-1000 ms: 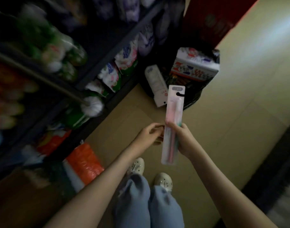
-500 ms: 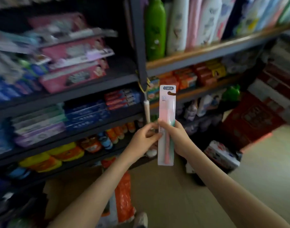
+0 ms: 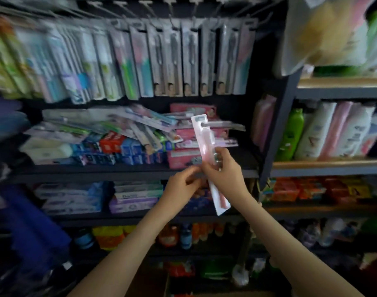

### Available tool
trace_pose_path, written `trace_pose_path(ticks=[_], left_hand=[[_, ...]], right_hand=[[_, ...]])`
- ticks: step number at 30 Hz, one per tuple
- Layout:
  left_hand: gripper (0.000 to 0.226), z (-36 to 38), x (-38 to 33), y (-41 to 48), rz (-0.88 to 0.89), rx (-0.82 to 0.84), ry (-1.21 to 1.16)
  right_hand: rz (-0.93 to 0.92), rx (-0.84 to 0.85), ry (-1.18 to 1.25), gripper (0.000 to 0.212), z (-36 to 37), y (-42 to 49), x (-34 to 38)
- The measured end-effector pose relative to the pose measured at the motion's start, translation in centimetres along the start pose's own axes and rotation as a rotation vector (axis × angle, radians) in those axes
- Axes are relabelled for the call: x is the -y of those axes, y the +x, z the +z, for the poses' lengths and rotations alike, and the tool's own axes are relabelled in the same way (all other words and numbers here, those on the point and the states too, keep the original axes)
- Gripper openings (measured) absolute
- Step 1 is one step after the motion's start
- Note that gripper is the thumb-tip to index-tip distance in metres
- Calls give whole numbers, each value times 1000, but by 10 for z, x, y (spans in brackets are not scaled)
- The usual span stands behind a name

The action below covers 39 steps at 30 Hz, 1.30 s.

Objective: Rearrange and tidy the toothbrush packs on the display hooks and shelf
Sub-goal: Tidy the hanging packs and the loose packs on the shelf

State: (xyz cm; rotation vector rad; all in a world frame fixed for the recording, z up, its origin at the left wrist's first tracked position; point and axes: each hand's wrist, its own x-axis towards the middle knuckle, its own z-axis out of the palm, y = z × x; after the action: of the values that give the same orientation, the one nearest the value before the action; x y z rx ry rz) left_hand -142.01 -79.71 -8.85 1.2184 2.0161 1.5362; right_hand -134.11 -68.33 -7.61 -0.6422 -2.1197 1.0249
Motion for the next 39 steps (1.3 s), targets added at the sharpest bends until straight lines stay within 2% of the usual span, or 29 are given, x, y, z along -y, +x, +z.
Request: trace_pose_path(ticks=[3,7,9,15,19,25,32,36,39], left_hand=[[15,-54,11,7,49,-55,191],[29,-127,30,23,98,-94,440],[32,-151,40,34,144,-97,526],[38,-164,62,72,300,-120,637],[42,-155,70,95,353,-133,703],[45,-130,71,134,412,-94,846],[59,-93,64,180,418,61,1055],[58,-78,67,198,413,91,1072],[58,-70,67,201,407,101,1091]], right_hand=[[-159,-29,-194,51,25,32,22],[-139,13,-325,62,35,79,31],[-115,9,-364,59,33,96,25],[-169,197,-708,52,16,138,-19],[-99,350,-856,55,7,157,-46],[-138,514,-896,54,7,174,-62],[-385,462,-760,56,29,196,-91],[-405,348,-858,60,30,190,-106],[-461,296,-756,58,30,181,-112]])
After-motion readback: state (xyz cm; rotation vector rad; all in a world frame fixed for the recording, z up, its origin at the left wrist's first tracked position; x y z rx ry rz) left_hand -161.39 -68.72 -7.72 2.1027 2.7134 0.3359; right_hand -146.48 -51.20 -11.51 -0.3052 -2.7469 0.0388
